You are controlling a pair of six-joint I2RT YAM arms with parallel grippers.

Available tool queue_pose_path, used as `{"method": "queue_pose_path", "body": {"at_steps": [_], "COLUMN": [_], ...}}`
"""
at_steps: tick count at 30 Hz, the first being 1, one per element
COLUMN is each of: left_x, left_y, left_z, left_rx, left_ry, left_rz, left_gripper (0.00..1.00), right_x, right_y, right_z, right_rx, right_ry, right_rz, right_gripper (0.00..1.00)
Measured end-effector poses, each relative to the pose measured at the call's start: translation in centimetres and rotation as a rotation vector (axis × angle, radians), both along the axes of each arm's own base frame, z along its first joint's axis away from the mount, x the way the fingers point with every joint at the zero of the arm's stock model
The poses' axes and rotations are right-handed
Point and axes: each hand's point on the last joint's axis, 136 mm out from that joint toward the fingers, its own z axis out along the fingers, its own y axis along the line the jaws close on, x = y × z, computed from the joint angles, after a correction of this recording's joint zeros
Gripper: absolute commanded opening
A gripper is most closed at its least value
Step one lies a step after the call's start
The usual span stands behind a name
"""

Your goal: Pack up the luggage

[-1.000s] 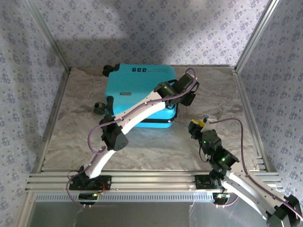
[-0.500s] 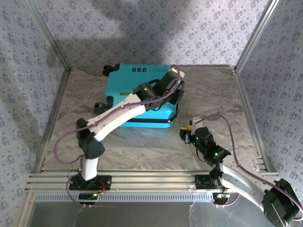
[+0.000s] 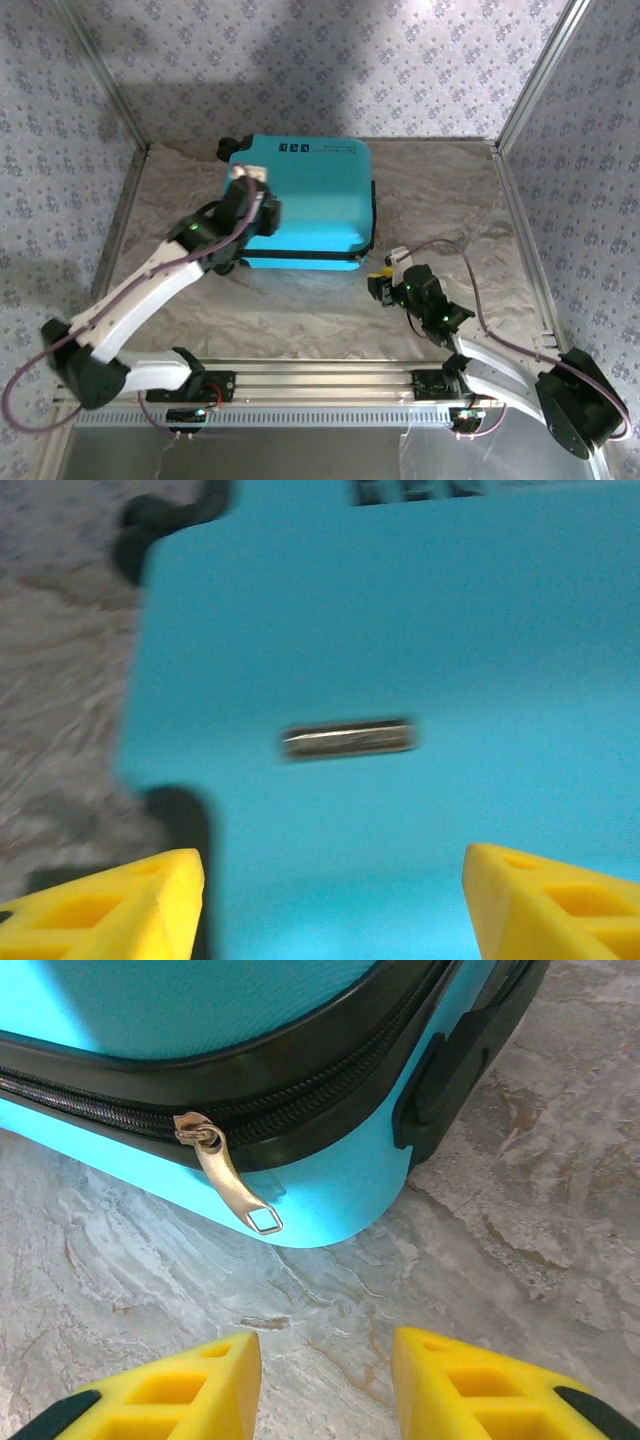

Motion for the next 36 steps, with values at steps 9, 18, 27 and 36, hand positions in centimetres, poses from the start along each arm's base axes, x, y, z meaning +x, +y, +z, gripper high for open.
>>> {"method": "queue_pose_path", "body": {"at_steps": [9,18,27,36], "left_x": [-2.8,-3.1,-3.0,-3.1], "left_y": [6.1,6.3,6.1,6.1], "left_z": [-0.8,-5.2,-5.2,-4.9], "left_rx": [-0.114,-0.104,-0.118,-0.131], "left_ry": [-0.023,0.087,0.09,0.083], "left_rz": [0.127,0.136,0.129,0.123], "left_gripper": [0.71,0.71,0.71,0.71], "right_x": [1.3,2.3,3.1,3.0], "right_y": [1.7,2.5,3.8,4.2], "right_z": [-0.4,0.4,0.4,0.2], "right_rx": [0.002,0.011,0.006,-0.009], "right_ry": [0.003,-0.013,-0.013,-0.017], "right_rz": [0.02,0.022,0.047,0.072], "right_gripper": [0.38,0.38,0.27,0.02]}}
